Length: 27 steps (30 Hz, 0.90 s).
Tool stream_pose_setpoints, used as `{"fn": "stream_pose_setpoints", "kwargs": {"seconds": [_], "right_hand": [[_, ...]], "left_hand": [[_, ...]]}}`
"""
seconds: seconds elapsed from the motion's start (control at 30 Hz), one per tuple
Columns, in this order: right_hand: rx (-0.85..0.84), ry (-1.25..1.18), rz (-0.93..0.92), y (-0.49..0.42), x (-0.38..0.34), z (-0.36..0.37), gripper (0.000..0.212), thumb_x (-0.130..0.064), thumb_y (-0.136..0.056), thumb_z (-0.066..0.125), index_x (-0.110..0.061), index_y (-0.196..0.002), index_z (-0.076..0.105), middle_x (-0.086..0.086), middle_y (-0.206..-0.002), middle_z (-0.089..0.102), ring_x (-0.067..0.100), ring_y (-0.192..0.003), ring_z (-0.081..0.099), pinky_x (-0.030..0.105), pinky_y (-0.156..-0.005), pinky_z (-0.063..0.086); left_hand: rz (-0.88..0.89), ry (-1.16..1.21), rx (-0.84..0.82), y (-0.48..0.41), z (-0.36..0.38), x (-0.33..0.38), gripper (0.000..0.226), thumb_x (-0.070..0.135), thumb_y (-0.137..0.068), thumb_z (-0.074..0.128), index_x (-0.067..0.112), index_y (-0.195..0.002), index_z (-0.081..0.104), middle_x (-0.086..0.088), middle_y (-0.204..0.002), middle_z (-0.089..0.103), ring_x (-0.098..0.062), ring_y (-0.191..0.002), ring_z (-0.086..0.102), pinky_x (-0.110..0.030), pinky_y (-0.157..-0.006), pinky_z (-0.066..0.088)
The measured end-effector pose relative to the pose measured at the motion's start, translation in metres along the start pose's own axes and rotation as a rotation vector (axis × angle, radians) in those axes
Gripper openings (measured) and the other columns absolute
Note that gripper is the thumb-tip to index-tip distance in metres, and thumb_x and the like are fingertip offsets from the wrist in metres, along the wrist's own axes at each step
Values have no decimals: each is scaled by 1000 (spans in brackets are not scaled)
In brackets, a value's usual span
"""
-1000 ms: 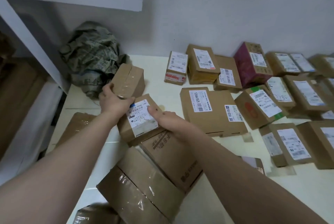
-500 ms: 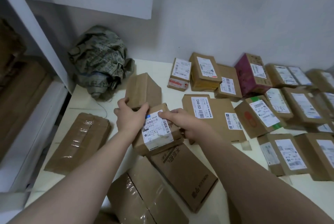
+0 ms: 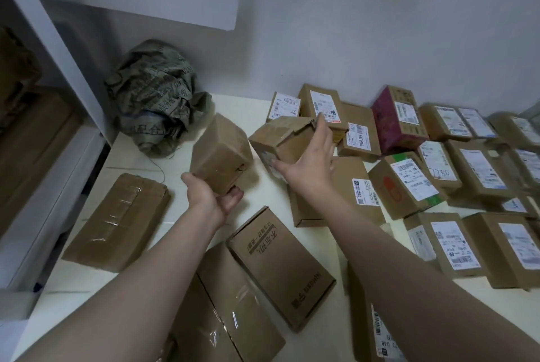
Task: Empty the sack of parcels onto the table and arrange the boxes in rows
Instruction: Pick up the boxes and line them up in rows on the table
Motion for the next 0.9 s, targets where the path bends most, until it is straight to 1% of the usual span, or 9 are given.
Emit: {"fn": "stream_pose_setpoints", "kwargs": {"seconds": [0.1,0.17,0.23,0.33,0.47,0.6,0.7,0.8,0.9], "right_hand": [[4,-78,-14,3,8,6,125,-34,-67,88,-22,-156,1,5,-159,15,23,-148,15,53,-118,21],[-26,-181,55,4,16,13,123,-32,-70,87,-24,-156,-1,7,-159,12,26,-148,16,49,-118,23],[-91,-298,186,5,30,26,118,-33,-75,84,-30,-155,-3,8,-159,8,31,-147,20,46,-117,25],[-192,-308,289,9,43,45,107,-37,-79,80,-37,-154,4,10,-154,12,35,-140,30,42,-112,32],[-216,-257,275,8,44,54,98,-44,-79,78,-37,-152,13,8,-153,14,36,-139,29,43,-110,32],[-164,-246,350,2,52,55,92,-51,-77,76,-33,-148,21,6,-151,21,32,-130,43,46,-106,39],[-97,-208,513,0,66,50,93,-59,-76,72,-26,-146,22,12,-146,31,36,-125,48,46,-96,44],[-113,-470,761,6,82,66,94,-62,-76,70,-16,-142,22,16,-140,45,37,-116,56,43,-85,52],[-222,-706,909,16,84,90,72,-59,-84,64,-12,-132,36,14,-122,59,34,-92,65,44,-52,59]], "left_hand": [[-144,31,-41,-4,-14,-15,69,58,-98,13,11,-114,61,-16,-101,64,-29,-85,63,-44,-76,59],[-182,-54,-12,-11,-26,-19,67,54,-99,13,10,-121,57,-24,-108,64,-34,-90,67,-53,-64,60],[-152,-241,67,-14,-36,-15,57,51,-101,17,13,-130,48,-25,-121,58,-39,-100,65,-55,-68,59],[162,-645,314,-4,-45,25,48,45,-103,23,24,-144,34,-13,-145,41,-34,-127,47,-49,-105,42],[695,-820,309,32,-6,68,58,56,-96,42,37,-150,29,-12,-154,22,-32,-143,22,-48,-109,30],[622,-1314,284,18,18,53,94,58,-71,75,38,-149,26,-18,-151,11,-34,-139,12,-50,-107,33],[616,-1253,291,10,9,53,89,49,-76,71,41,-150,23,-22,-137,32,-39,-124,35,-42,-99,41],[559,-965,213,-3,-7,52,78,56,-77,54,41,-149,28,-14,-139,44,-36,-116,51,-39,-100,43],[489,-776,178,-12,-23,49,73,57,-74,38,37,-144,42,-7,-138,53,-31,-124,50,-47,-106,42]]}}
Point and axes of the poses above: each hand's wrist, its own y-axis away from the middle knuckle, its own z-axis out of the palm, x = y × z, the point moved 10 cm from there along -y, towards the middle knuckle
